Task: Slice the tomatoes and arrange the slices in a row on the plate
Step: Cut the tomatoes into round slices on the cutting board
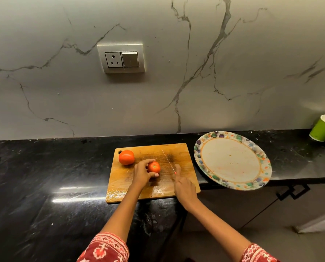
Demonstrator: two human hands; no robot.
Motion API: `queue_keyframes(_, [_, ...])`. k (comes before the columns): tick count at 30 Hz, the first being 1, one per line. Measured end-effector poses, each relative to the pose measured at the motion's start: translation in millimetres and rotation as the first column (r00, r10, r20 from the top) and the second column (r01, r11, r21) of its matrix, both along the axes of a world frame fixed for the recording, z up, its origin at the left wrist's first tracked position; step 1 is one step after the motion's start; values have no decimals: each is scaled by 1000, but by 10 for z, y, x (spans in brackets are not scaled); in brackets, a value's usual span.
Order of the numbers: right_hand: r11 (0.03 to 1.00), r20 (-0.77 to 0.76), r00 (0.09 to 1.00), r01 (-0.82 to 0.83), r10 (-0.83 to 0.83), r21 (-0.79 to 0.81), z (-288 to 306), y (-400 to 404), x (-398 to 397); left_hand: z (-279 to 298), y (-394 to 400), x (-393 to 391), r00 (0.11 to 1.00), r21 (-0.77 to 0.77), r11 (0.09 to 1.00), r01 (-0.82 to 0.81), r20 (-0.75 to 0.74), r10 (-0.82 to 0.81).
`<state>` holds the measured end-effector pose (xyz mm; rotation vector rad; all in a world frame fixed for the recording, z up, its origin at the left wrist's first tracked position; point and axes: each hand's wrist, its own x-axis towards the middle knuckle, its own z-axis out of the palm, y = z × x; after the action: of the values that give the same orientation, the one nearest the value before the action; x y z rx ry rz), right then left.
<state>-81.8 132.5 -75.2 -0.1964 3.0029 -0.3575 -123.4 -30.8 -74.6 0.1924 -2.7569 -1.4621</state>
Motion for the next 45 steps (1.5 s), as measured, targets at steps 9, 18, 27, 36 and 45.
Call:
queue_keyframes(9, [992,17,996,-90,92,-88,41,-1,-66,20,24,17,1000,-23,1000,-10,9,10])
queue_keyframes(18, [989,10,1000,-18,19,-150,44,-5,-88,31,54,8,1000,-32,999,-20,10,21])
queue_keyframes(27, [886,68,996,85,-61,-455,107,-55,-146,9,27,31,999,-5,1000,12,-37,-13])
queue_keyframes(36, [891,95,993,110,-75,-440,167,-294,-16,-31,-101,16,1000,66,998,16,10,-16])
queue_keyframes(45, [906,82,995,92,-64,-413,288,-338,24,25,-133,-86,993,16,997,78,85,-79])
